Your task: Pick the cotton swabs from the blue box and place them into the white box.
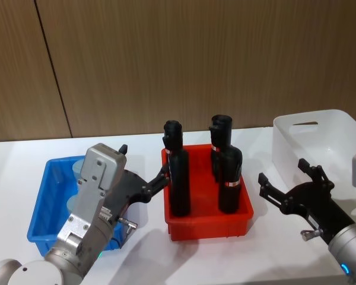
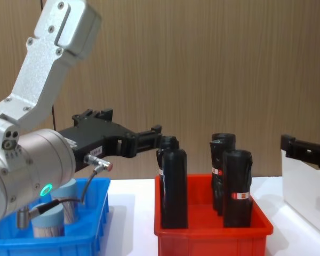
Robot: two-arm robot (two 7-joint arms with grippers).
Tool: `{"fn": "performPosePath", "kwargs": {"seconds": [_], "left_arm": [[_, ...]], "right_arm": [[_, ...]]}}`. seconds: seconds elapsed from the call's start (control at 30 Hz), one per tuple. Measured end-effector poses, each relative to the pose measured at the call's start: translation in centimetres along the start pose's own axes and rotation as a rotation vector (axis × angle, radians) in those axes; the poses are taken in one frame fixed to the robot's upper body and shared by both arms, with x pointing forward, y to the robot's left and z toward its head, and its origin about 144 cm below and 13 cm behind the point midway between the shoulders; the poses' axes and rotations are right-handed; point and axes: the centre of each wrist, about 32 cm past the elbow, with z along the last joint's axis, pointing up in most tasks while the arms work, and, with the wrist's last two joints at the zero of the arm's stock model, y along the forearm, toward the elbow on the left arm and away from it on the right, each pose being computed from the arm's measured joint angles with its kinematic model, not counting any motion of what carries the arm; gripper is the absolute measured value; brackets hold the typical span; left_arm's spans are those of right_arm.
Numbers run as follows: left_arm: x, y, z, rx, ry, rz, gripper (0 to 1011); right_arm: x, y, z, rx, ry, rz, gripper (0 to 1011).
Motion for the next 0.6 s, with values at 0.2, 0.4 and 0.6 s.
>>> {"fn": "performPosePath", "kwargs": {"seconds": [0.2, 0.4, 0.6], "left_arm": [[0.0, 0.0, 0.0, 0.0, 0.0, 0.0, 1004], [0.0, 0.0, 0.0, 0.0, 0.0, 0.0, 1004], [0.0, 0.0, 0.0, 0.0, 0.0, 0.0, 1004]], "right_arm": [[0.0, 0.0, 0.0, 0.0, 0.0, 0.0, 1001], [0.0, 0.0, 0.0, 0.0, 0.0, 0.0, 1001], [0.0, 0.0, 0.0, 0.0, 0.0, 0.0, 1002]]}}
